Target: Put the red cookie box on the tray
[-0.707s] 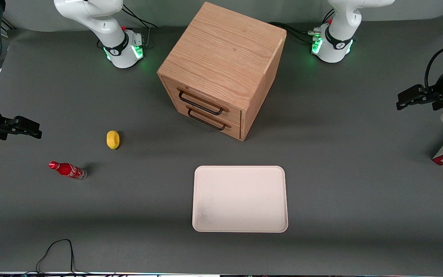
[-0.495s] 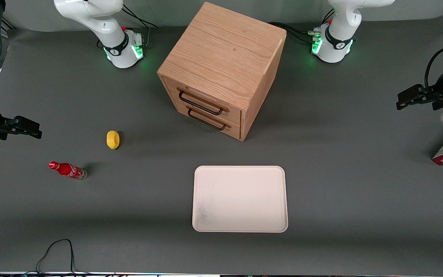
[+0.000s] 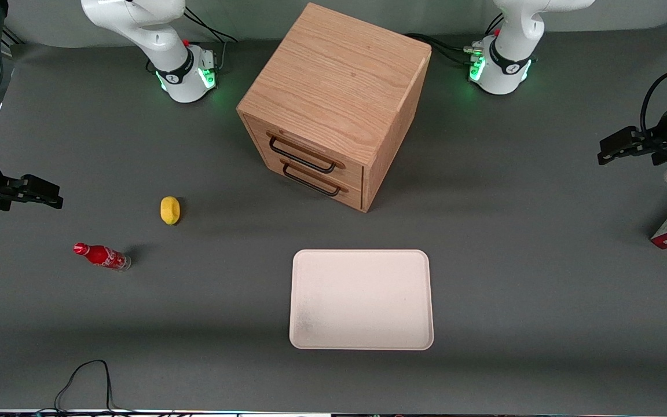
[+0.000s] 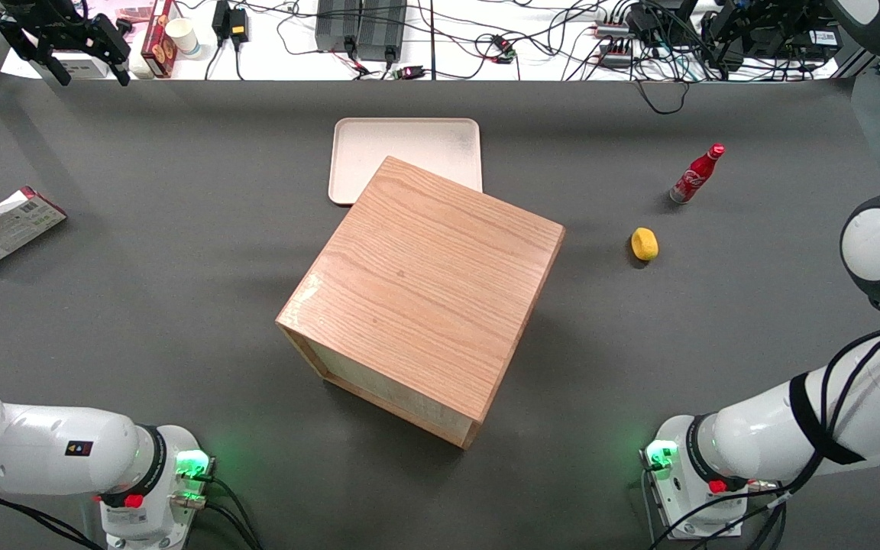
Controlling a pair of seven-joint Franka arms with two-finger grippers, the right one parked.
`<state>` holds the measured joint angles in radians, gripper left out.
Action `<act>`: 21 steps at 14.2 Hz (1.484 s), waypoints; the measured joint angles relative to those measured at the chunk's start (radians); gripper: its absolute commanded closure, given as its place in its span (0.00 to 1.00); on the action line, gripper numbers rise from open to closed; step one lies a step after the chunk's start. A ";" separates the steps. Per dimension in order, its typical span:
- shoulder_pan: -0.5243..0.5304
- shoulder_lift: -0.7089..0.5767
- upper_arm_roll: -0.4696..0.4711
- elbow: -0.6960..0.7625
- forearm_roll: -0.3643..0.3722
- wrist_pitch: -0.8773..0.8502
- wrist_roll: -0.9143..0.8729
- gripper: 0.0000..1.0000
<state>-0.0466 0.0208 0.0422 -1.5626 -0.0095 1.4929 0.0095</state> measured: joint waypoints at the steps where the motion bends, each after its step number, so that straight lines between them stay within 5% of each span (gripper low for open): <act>1: 0.008 0.000 0.007 -0.001 0.003 0.000 0.006 0.00; 8: 0.326 0.009 0.028 -0.058 0.022 0.070 0.313 0.00; 15: 0.706 0.157 0.032 -0.077 0.043 0.304 1.085 0.00; 21: 0.766 0.189 0.015 -0.072 0.100 0.359 1.378 0.00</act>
<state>0.7191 0.2101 0.0574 -1.6351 0.0902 1.8519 1.3870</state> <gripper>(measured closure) 0.000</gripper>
